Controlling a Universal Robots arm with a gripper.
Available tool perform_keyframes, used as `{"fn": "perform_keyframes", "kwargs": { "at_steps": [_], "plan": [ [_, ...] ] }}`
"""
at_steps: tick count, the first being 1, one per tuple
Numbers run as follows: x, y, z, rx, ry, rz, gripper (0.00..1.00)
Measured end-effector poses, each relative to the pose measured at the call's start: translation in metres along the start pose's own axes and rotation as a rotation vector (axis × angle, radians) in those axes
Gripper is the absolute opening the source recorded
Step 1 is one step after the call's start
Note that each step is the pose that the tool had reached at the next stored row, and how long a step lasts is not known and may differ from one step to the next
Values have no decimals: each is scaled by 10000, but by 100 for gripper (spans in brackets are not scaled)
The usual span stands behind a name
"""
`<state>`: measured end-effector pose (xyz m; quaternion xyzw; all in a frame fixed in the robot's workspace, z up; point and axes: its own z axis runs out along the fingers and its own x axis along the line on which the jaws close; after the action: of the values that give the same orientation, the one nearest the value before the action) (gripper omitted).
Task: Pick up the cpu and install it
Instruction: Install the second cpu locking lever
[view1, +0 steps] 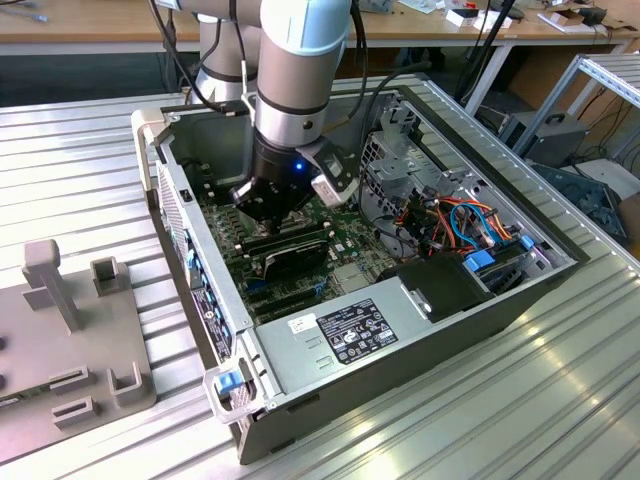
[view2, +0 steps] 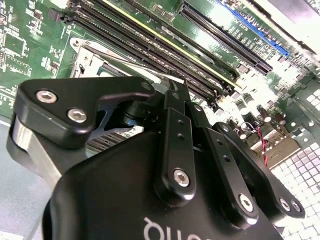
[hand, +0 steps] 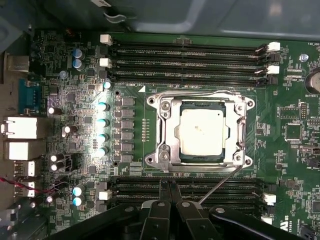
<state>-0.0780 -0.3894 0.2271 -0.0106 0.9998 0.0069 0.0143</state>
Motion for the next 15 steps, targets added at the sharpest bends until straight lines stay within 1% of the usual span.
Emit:
{"fn": "perform_keyframes", "kwargs": {
  "at_steps": [15],
  "plan": [
    [44,-68,-2,0,0,1,11]
  ]
}}
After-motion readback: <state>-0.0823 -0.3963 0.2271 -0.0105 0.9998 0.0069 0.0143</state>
